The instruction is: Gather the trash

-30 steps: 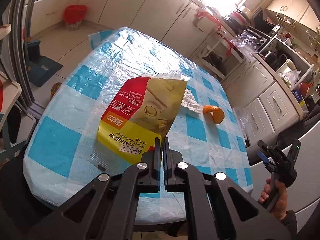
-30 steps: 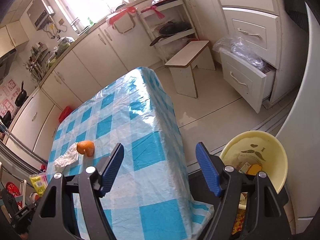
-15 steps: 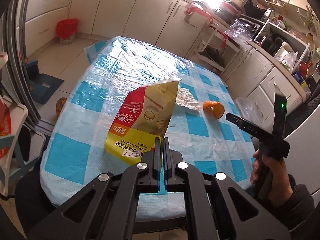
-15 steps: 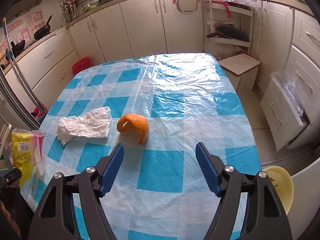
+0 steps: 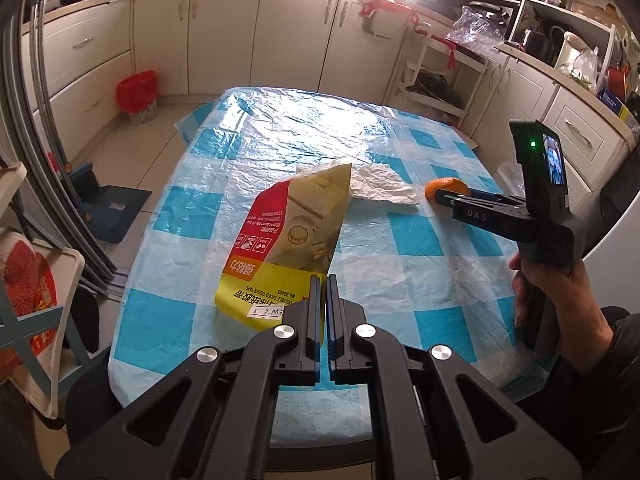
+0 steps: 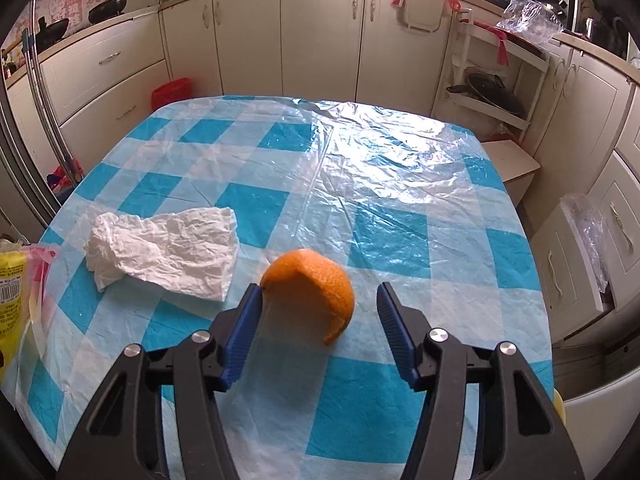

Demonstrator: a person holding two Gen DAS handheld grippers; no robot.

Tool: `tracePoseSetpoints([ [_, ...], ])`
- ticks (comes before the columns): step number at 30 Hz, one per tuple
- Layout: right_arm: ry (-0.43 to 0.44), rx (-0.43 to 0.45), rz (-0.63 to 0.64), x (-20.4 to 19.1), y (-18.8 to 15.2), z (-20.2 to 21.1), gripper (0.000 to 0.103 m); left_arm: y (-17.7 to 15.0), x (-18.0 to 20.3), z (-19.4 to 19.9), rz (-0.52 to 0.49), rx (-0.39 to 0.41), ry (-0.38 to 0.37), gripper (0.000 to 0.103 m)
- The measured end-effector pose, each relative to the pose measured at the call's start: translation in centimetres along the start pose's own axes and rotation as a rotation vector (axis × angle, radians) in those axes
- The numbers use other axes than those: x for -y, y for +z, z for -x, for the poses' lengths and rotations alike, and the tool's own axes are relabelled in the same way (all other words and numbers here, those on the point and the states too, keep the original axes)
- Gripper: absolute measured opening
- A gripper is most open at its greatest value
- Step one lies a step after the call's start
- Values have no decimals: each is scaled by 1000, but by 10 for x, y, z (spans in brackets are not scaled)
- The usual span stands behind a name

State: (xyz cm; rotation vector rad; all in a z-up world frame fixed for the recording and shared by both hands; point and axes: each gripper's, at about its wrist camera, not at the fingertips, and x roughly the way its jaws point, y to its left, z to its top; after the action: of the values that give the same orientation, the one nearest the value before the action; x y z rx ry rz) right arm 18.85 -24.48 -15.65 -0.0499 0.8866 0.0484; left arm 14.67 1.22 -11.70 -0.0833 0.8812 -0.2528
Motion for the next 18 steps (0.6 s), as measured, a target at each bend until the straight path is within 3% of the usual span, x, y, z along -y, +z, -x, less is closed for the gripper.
tracePoseSetpoints([
  [5, 35, -5, -23, 1, 0, 0, 21, -1, 5, -4, -11, -9, 17, 3],
  [11, 95, -17, -63, 8, -6, 8, 12, -3, 6, -9, -14, -24, 31, 3],
  [18, 148, -33, -119, 24, -19, 25, 11, -6, -8, -20, 32, -61, 77, 27],
])
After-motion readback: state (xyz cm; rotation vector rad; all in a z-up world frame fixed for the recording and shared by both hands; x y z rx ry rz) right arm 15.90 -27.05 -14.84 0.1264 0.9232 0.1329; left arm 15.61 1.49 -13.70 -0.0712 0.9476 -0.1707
